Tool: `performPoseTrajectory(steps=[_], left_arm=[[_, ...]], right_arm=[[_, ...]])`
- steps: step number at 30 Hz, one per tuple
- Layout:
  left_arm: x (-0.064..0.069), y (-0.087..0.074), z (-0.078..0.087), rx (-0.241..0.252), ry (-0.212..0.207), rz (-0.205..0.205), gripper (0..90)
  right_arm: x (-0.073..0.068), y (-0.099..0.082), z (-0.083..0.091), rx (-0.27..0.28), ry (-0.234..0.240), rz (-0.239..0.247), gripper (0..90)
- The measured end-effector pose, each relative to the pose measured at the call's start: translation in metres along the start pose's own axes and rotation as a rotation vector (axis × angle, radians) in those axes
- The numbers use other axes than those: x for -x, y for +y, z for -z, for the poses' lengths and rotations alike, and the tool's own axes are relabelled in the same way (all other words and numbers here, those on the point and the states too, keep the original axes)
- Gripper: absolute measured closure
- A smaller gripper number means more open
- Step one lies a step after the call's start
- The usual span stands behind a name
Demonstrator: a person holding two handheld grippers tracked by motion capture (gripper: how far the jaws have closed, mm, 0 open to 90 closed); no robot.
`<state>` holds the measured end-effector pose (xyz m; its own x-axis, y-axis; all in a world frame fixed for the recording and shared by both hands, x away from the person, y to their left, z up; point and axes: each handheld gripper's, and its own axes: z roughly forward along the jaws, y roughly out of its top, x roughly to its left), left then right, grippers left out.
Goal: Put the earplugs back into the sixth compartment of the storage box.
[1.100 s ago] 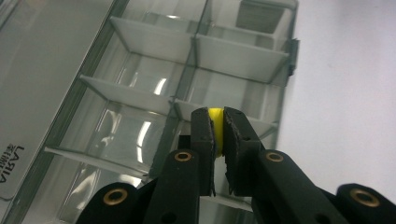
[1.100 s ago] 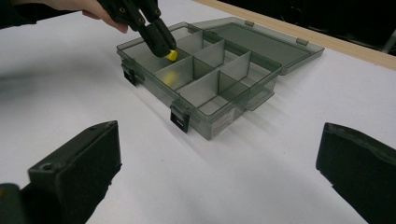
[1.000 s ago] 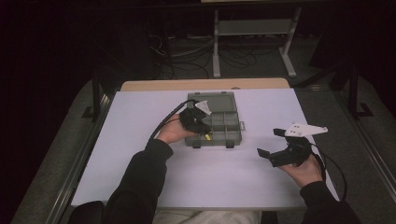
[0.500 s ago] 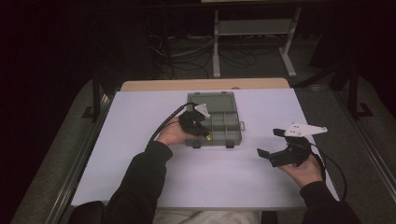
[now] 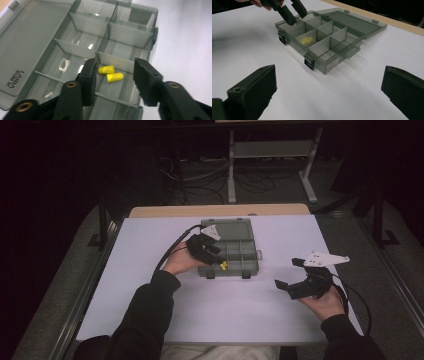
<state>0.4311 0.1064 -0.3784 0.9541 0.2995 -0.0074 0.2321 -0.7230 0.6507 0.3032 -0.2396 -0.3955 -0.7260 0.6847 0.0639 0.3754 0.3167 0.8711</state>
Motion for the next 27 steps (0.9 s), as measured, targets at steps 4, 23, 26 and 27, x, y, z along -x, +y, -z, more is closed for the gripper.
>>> performPoseTrajectory(steps=[4, 23, 26, 27], left_arm=[[0.0, 0.0, 0.01, 0.036, -0.005, 0.009, 40.4], [0.006, -0.004, 0.051, 0.169, 0.05, 0.048, 0.6], [0.009, -0.008, 0.055, 0.179, 0.056, 0.047, 0.0], [0.01, -0.01, 0.056, 0.179, 0.06, 0.045, 0.0]], right_arm=[[0.0, 0.0, -0.001, -0.002, 0.001, -0.001, 0.0], [0.0, 0.0, 0.001, 0.002, -0.001, -0.003, 0.0], [0.0, 0.0, 0.001, 0.003, -0.001, -0.004, 0.0], [0.0, 0.0, 0.001, 0.003, -0.001, -0.003, 0.0]])
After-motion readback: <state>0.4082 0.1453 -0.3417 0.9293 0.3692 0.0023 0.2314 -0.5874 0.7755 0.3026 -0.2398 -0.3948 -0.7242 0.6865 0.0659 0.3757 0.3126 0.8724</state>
